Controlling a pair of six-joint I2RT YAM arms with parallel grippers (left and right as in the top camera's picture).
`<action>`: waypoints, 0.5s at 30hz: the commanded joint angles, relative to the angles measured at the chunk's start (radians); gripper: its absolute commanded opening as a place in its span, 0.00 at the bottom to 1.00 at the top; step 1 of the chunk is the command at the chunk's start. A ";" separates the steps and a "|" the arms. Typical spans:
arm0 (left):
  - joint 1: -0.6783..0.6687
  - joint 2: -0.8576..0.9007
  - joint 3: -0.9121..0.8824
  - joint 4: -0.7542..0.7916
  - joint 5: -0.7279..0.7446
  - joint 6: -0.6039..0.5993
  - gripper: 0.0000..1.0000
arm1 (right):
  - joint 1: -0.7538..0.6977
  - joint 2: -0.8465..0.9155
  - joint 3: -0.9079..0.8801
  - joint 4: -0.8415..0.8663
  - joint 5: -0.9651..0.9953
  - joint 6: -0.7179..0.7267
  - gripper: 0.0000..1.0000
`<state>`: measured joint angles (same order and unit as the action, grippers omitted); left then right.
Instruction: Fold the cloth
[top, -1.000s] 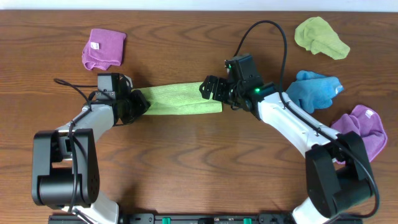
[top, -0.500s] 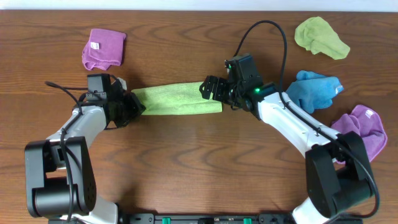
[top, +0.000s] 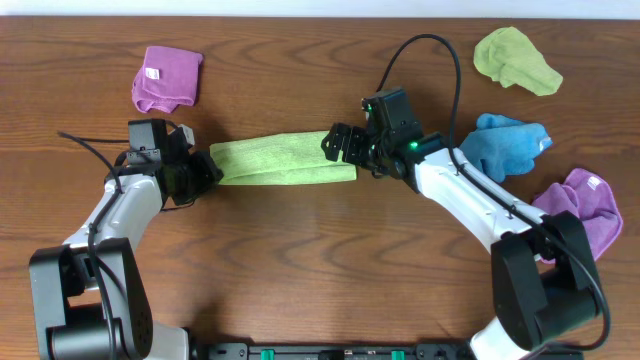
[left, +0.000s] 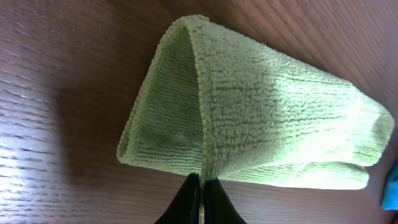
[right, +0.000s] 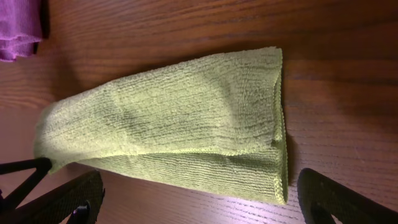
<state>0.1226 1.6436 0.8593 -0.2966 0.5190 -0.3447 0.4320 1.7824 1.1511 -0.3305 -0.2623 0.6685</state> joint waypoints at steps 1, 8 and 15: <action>0.003 -0.013 0.008 -0.008 -0.031 0.035 0.06 | -0.003 -0.015 0.014 -0.003 -0.001 -0.012 0.99; 0.003 -0.013 0.008 -0.020 -0.103 0.061 0.06 | -0.003 -0.015 0.014 -0.003 -0.001 -0.012 0.99; 0.004 -0.019 0.009 -0.021 -0.138 0.065 0.39 | -0.003 -0.015 0.014 -0.004 -0.001 -0.012 0.99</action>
<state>0.1226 1.6436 0.8593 -0.3138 0.4175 -0.2901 0.4320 1.7824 1.1511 -0.3321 -0.2623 0.6685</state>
